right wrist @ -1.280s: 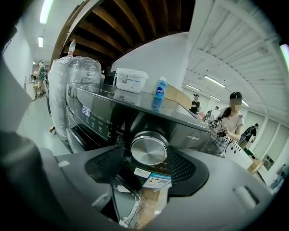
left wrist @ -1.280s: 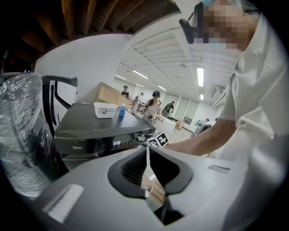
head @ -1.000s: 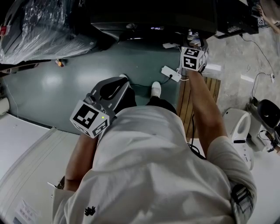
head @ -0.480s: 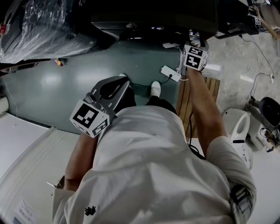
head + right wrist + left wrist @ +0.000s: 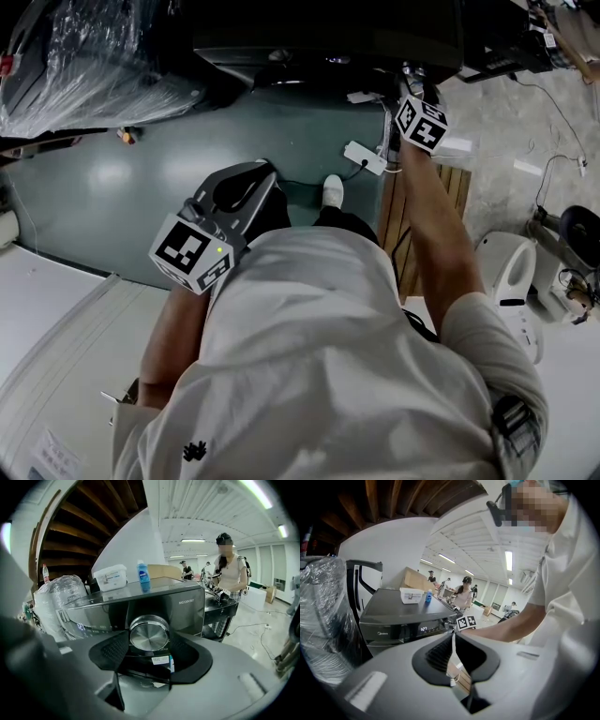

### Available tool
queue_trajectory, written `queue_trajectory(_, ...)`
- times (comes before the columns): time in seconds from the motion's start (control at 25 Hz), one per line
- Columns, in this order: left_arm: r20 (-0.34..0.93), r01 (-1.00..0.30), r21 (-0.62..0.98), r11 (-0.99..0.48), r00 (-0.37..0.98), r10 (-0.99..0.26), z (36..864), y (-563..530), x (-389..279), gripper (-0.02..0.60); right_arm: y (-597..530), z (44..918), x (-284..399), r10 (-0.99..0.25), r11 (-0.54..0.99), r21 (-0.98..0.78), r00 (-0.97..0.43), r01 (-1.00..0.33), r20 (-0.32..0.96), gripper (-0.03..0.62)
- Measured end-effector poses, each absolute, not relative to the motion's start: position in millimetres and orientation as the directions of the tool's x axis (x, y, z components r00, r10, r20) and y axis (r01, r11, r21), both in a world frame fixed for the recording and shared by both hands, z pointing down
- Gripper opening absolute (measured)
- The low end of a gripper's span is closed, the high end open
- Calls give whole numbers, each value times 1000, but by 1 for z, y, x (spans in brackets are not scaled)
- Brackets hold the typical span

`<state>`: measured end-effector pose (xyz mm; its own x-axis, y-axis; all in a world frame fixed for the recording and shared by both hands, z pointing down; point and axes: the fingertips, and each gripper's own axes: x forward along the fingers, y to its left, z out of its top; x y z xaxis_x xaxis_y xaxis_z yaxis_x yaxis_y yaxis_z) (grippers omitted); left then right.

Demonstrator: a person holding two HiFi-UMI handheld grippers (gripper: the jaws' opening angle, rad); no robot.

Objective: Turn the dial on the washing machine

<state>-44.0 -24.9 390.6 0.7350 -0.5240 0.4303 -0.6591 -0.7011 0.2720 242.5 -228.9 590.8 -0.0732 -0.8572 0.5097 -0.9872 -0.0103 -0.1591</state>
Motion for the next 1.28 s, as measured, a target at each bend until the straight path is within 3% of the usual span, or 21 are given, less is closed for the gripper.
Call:
queue_trajectory(0.44, 394, -620, 288, -730, 772, -499, 391, -26, -17, 74, -186, 573, 241, -836, 144, -92, -171, -985, 521, 265)
queue_trajectory(0.64, 363, -594, 297, -747, 794, -488, 390, -28, 0, 74, -150, 558, 228, -809, 270, -31, -245, -962, 535, 98)
queue_trajectory(0.84, 356, -565, 292, -772, 813, -460, 392, -26, 21, 72, -112, 530, 223, -785, 341, -64, -321, -938, 530, 2)
queue_trajectory(1.28, 372, -554, 326, -766, 820, -435, 400, -15, 40, 57, -37, 459, 202, -719, 499, -125, -490, -858, 493, 2)
